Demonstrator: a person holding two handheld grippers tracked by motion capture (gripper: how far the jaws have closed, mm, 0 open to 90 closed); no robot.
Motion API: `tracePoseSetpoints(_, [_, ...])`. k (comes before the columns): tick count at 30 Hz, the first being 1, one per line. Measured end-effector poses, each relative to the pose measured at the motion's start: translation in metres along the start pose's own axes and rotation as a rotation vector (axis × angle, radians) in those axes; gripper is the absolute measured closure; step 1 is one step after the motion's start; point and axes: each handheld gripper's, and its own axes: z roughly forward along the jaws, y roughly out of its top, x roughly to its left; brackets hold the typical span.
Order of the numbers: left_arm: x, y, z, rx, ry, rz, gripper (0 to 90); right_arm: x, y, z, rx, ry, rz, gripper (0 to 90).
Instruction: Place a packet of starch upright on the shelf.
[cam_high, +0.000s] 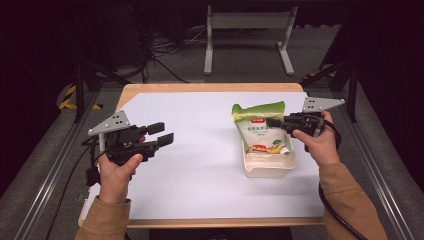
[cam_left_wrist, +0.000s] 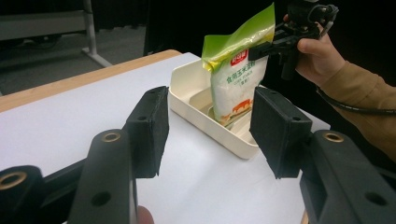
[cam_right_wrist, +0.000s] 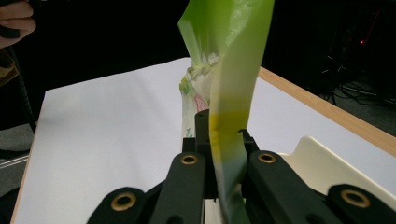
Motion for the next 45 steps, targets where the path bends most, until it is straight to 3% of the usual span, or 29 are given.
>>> tracePoseSetpoints(11, [0.000,0.000,-0.001,0.001,0.001,0.001,47.8,0.002,-0.012,-0.006,-0.005,-0.023,0.006,86.6])
tracePoseSetpoints(22, [0.000,-0.001,0.001,0.003,0.001,-0.002,47.6,0.003,-0.032,-0.019,0.036,-0.045,0.027,86.7])
tracePoseSetpoints(32, [0.000,-0.001,0.002,0.006,0.003,-0.005,47.1,0.005,-0.034,-0.021,0.060,-0.051,0.016,85.2])
tracePoseSetpoints(35, [0.001,-0.002,0.002,0.011,0.008,-0.002,46.4,0.007,-0.031,-0.021,0.068,-0.062,0.010,79.6])
tracePoseSetpoints(37, [0.002,-0.002,0.002,0.011,0.012,-0.001,45.3,0.007,-0.029,-0.021,0.044,-0.063,0.016,68.5])
tracePoseSetpoints(39, [0.002,-0.003,0.002,0.011,0.013,-0.006,43.6,0.007,-0.028,-0.021,0.036,-0.072,0.012,65.1])
tracePoseSetpoints(42, [0.002,-0.004,0.002,0.015,0.026,-0.001,41.8,0.007,-0.022,-0.020,0.028,-0.075,0.002,51.2])
tracePoseSetpoints(45, [0.002,-0.006,-0.001,0.020,0.032,-0.011,41.0,0.009,-0.017,-0.020,0.018,-0.085,-0.011,42.8])
